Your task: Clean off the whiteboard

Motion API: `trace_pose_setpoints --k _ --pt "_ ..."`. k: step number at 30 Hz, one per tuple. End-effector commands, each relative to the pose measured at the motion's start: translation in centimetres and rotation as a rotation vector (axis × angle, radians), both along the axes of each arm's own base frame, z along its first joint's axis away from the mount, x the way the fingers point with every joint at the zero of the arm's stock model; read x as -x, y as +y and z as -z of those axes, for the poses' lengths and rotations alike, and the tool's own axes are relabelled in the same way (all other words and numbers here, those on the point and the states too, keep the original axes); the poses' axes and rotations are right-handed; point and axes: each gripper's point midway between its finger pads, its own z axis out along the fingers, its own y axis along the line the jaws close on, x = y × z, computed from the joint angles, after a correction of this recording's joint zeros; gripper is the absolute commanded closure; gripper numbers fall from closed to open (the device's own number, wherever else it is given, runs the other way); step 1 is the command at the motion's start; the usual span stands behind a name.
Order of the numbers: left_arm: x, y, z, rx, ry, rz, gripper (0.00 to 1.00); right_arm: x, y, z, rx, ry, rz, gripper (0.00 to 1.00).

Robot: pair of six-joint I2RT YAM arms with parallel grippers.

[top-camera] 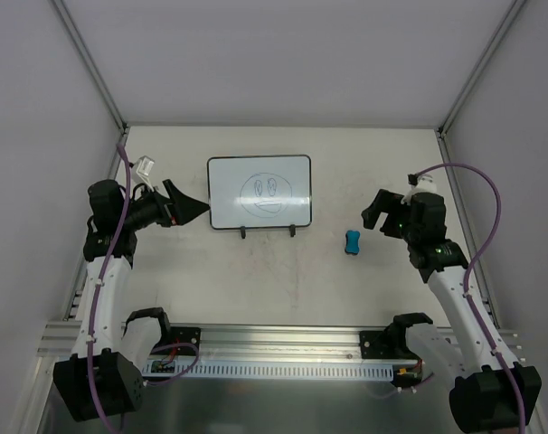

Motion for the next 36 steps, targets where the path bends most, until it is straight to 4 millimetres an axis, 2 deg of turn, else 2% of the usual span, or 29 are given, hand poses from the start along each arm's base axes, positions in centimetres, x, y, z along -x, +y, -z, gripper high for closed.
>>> trace_pose_setpoints --k 1,7,9,13,16,17,19,20,21,26,28,30,31,32,33,36 --pt "-0.9 0.6 -0.9 -0.031 -0.059 -0.009 0.01 0.3 -0.3 -0.4 0.004 -0.027 0.018 0.01" --pt "-2.0 1.3 -0.7 -0.098 -0.105 -0.016 0.01 0.3 -0.1 -0.6 -0.01 -0.032 0.016 0.01" --pt "-3.5 2.4 -0.8 -0.129 -0.098 -0.079 0.01 0.2 0.2 -0.4 -0.019 -0.021 0.004 0.01" --pt "-5.9 3.1 -1.2 -0.091 -0.06 -0.131 0.01 0.2 0.6 -0.4 -0.032 -0.019 -0.013 0.01" --pt "-8.0 3.7 -0.5 -0.032 0.016 -0.189 0.01 0.3 1.2 -0.2 -0.045 -0.02 -0.045 0.01" --pt "-8.8 3.5 -0.9 0.026 -0.06 -0.185 0.01 0.3 1.2 -0.2 -0.045 -0.02 -0.048 0.01" --pt "-8.9 2.9 -2.2 0.105 -0.174 -0.172 0.01 0.3 1.2 -0.1 -0.045 -0.017 -0.05 0.01" --pt "-9.1 3.1 -2.4 0.098 -0.262 -0.175 0.01 0.3 1.2 -0.1 -0.046 -0.017 -0.049 0.01" --pt "-9.4 3.2 -2.2 0.097 -0.264 -0.176 0.01 0.3 1.3 -0.1 -0.046 -0.018 -0.051 0.01" --pt "-11.4 2.4 -0.9 0.096 -0.256 -0.042 0.12 0.3 1.3 0.0 -0.051 -0.025 -0.054 0.01" --pt "-12.0 2.4 -0.6 0.089 -0.27 -0.021 0.12 0.3 1.4 0.2 -0.05 -0.026 -0.057 0.01" --pt "-12.3 2.1 -1.3 0.079 -0.291 0.04 0.1 0.3 1.4 0.2 -0.048 -0.026 -0.058 0.01" --pt "-12.4 1.9 -0.8 0.084 -0.257 0.072 0.09 0.3 1.4 0.2 -0.046 -0.025 -0.06 0.01" --pt "-13.2 2.0 -1.1 0.066 -0.268 0.107 0.1 0.3 1.4 0.3 -0.044 -0.024 -0.059 0.01" --pt "-13.0 1.8 -1.0 0.064 -0.256 0.144 0.12 0.2 1.4 0.4 -0.042 -0.025 -0.057 0.01" --pt "-13.6 2.6 -0.4 0.052 -0.25 0.143 0.13 0.0 1.8 0.2 -0.038 -0.018 -0.064 0.01"
